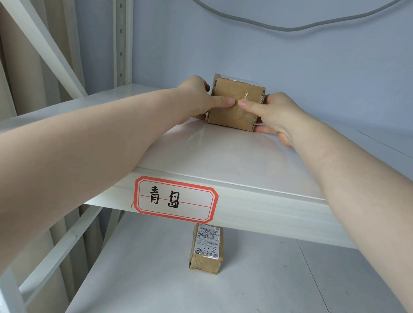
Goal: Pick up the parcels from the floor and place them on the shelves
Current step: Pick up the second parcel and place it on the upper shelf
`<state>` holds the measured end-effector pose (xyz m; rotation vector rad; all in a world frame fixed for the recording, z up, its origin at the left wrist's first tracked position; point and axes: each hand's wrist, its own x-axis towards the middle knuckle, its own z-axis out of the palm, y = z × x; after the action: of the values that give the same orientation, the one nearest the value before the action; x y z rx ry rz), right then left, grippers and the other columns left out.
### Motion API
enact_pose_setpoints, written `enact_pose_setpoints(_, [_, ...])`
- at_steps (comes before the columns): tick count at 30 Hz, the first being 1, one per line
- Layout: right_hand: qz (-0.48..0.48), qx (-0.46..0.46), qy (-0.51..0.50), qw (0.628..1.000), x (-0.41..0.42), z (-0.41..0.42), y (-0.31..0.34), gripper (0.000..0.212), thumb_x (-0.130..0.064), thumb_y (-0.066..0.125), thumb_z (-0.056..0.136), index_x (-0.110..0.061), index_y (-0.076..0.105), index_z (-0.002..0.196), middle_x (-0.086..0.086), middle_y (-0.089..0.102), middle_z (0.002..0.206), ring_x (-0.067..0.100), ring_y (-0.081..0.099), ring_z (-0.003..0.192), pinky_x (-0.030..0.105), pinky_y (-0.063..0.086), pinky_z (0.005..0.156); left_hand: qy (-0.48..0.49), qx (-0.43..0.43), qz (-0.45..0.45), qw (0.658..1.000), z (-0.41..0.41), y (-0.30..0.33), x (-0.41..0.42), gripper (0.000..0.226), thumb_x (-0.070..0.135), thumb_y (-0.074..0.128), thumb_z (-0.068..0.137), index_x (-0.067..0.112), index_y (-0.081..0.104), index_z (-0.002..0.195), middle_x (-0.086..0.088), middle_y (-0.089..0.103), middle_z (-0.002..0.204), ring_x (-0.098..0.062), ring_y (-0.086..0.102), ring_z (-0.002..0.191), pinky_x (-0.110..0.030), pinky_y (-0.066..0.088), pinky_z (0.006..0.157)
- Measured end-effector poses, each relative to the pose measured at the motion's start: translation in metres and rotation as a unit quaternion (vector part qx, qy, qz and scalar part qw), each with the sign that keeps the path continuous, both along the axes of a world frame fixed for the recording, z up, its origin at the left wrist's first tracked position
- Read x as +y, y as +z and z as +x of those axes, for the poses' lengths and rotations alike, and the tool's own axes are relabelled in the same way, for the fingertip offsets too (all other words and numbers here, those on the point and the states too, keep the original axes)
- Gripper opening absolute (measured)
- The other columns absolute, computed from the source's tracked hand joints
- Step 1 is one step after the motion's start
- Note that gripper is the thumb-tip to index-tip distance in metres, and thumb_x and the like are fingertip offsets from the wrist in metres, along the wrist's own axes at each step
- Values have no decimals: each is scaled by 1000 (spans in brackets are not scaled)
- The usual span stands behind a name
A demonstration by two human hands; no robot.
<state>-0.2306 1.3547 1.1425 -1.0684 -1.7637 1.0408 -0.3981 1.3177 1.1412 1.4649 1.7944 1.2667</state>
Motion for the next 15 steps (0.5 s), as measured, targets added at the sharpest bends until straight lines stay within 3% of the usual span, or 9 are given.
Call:
enact_pose_setpoints(9, [-1, 1, -2, 1000, 1, 0, -1, 15, -26, 71, 87, -16, 60, 92, -2, 66, 91, 5, 65, 76, 17, 54, 60, 7, 17, -1, 1000, 1, 1, -1, 90, 49, 80, 77, 8, 43, 148, -11, 65, 126, -26, 70, 112, -43, 53, 103])
enact_pose_setpoints(15, [-6, 2, -4, 1000, 2, 0, -1, 38, -28, 72, 85, -8, 60, 116, 4, 68, 108, 9, 67, 83, 19, 54, 62, 6, 22, 2, 1000, 2, 1, -3, 87, 47, 78, 80, 8, 43, 148, -11, 64, 129, -25, 70, 111, -38, 53, 103])
